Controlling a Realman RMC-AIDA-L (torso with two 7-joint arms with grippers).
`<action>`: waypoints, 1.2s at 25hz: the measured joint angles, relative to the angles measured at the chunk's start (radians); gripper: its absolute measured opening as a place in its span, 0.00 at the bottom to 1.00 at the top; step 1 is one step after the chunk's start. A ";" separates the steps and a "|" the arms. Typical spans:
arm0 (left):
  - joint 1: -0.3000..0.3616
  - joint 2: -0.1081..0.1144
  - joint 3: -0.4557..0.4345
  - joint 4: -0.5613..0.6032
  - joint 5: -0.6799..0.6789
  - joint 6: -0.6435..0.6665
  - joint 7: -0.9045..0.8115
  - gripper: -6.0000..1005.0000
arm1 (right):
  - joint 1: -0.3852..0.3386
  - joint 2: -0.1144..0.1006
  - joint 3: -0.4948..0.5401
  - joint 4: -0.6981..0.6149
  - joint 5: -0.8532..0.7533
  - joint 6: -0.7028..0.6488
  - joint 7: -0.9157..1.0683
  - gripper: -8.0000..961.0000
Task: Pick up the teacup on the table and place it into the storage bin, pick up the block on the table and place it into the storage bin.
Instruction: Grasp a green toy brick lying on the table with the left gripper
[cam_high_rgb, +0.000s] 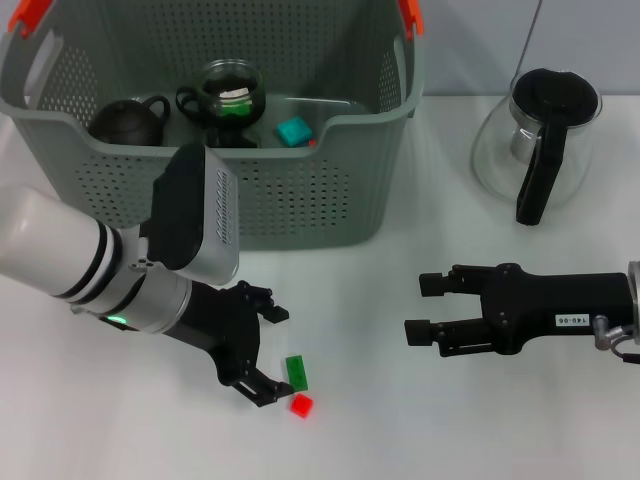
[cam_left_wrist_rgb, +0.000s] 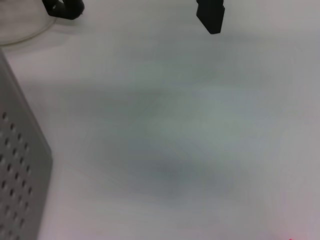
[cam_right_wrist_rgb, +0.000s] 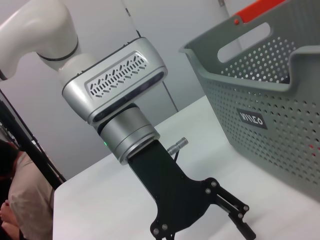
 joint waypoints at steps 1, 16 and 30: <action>-0.001 0.000 0.002 -0.003 -0.003 -0.001 0.000 0.95 | 0.000 0.000 0.000 0.000 0.000 0.000 -0.001 0.95; -0.006 -0.001 0.044 -0.039 -0.042 -0.049 0.006 0.95 | 0.006 0.001 0.003 -0.002 0.007 0.000 -0.006 0.95; -0.018 0.000 0.084 -0.023 -0.070 -0.050 0.002 0.95 | 0.006 0.002 0.012 -0.004 0.003 0.000 -0.006 0.95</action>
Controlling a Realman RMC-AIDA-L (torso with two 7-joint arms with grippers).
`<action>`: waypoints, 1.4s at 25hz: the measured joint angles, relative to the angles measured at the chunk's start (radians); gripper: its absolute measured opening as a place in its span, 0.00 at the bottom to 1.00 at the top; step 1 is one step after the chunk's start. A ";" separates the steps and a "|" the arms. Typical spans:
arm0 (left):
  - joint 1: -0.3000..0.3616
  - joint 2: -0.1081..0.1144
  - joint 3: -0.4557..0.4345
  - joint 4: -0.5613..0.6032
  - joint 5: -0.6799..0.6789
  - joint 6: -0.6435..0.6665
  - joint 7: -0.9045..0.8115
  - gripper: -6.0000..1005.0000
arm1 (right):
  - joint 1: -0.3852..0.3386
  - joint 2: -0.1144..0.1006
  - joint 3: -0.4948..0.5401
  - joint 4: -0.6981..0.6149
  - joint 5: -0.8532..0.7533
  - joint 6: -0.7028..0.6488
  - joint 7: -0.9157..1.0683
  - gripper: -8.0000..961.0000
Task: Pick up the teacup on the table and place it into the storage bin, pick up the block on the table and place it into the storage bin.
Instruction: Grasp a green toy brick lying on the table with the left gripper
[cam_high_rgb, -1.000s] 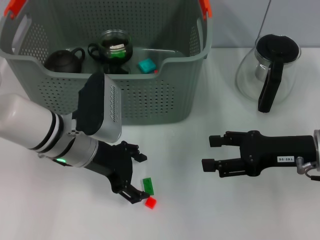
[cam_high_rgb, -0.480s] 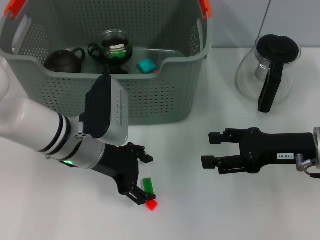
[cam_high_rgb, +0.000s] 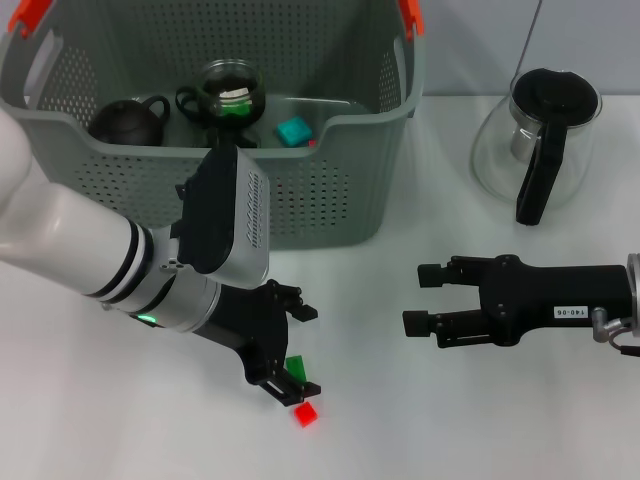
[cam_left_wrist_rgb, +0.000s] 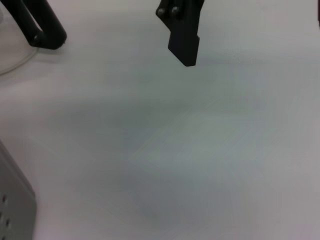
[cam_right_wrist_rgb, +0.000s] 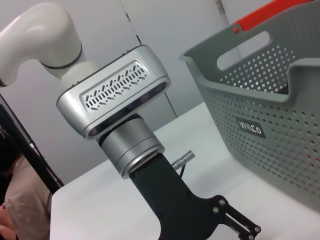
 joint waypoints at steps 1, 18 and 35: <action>0.000 0.000 0.000 0.001 0.001 -0.001 0.000 0.95 | 0.001 0.000 0.000 0.000 0.000 0.000 0.000 0.95; 0.005 0.001 0.000 -0.005 0.009 0.000 -0.003 0.83 | 0.000 0.000 0.000 -0.002 0.003 0.013 0.000 0.95; 0.008 0.001 0.000 -0.016 0.012 0.000 -0.047 0.79 | 0.001 0.000 0.000 -0.005 0.004 0.020 0.000 0.95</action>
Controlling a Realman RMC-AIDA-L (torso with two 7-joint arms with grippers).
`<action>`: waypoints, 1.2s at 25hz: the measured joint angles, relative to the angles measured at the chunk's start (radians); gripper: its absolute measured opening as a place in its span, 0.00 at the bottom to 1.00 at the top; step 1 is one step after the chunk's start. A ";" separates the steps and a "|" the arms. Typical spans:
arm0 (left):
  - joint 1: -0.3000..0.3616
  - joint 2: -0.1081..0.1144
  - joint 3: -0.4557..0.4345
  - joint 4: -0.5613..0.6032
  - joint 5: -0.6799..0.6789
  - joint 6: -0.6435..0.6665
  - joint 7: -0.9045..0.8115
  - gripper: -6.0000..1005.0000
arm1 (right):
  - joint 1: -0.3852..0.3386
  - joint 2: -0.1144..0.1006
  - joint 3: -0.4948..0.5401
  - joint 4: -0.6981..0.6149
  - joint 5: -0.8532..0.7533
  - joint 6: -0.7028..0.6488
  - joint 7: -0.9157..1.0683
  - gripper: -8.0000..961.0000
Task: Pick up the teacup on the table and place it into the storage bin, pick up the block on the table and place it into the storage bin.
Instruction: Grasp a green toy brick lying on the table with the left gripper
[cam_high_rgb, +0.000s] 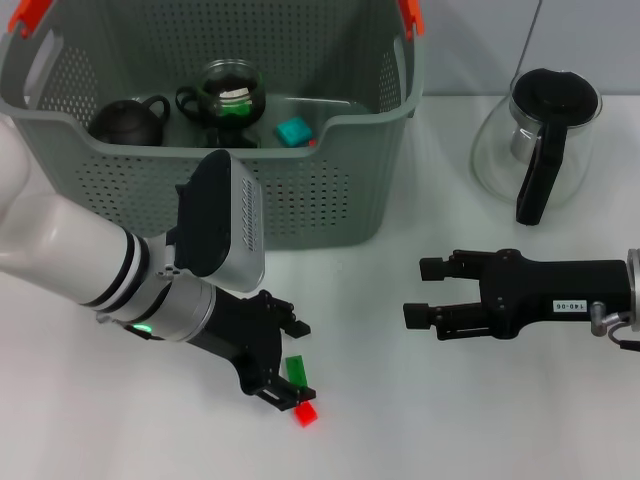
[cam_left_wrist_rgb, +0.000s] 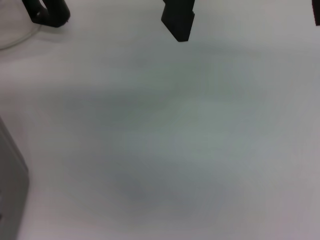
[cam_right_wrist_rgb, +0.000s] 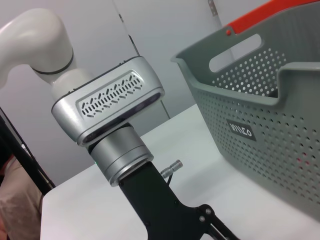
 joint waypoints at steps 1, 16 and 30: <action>0.000 0.000 0.000 0.000 0.000 0.000 0.000 0.79 | 0.000 0.000 0.000 0.000 0.000 0.000 0.000 0.95; -0.002 0.001 0.002 -0.001 0.012 0.009 -0.008 0.55 | 0.001 0.000 0.000 -0.001 0.000 0.003 0.000 0.95; 0.000 -0.002 0.012 -0.001 0.017 0.016 -0.026 0.47 | 0.001 0.000 0.000 -0.001 -0.003 0.002 0.000 0.95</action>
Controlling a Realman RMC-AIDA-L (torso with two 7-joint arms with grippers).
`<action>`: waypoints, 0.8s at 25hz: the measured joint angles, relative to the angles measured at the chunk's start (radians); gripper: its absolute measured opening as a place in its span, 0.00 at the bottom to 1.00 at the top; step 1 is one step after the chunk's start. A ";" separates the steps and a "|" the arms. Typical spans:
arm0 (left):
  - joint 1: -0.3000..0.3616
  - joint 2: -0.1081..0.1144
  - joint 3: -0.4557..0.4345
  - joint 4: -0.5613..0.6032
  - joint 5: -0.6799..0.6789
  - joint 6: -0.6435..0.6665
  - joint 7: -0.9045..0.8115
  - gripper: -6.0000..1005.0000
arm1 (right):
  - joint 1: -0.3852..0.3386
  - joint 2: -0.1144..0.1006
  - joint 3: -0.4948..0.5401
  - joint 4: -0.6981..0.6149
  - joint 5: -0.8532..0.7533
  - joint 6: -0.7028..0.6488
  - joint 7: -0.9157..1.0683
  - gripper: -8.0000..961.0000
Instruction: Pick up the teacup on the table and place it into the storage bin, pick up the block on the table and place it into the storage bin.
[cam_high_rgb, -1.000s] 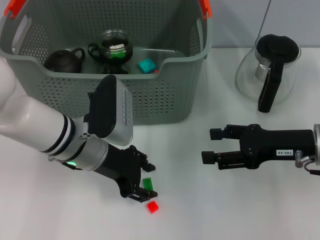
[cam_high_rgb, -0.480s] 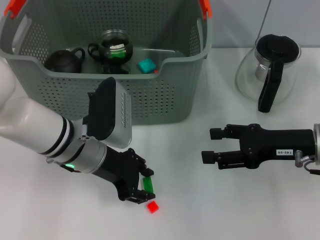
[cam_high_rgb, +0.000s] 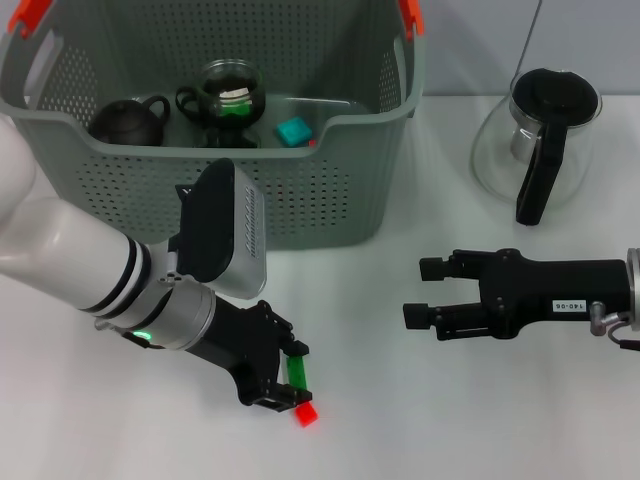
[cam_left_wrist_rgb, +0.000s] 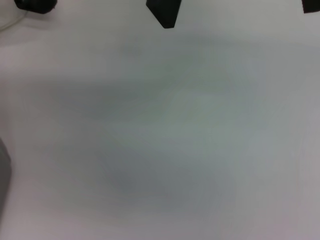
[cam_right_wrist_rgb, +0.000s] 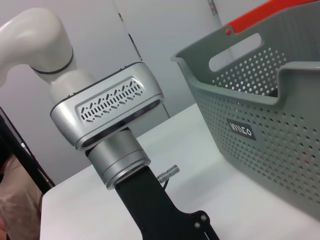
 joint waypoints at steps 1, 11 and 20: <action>0.000 0.000 0.000 0.000 0.000 -0.001 -0.008 0.46 | 0.000 0.000 0.000 0.000 0.000 -0.001 0.000 0.95; -0.006 0.001 0.001 0.001 0.013 -0.009 -0.025 0.40 | -0.003 0.000 0.000 0.000 0.000 -0.002 0.000 0.95; -0.008 0.002 -0.001 0.014 0.024 0.005 -0.066 0.40 | -0.002 0.000 0.000 0.000 0.000 -0.002 0.000 0.95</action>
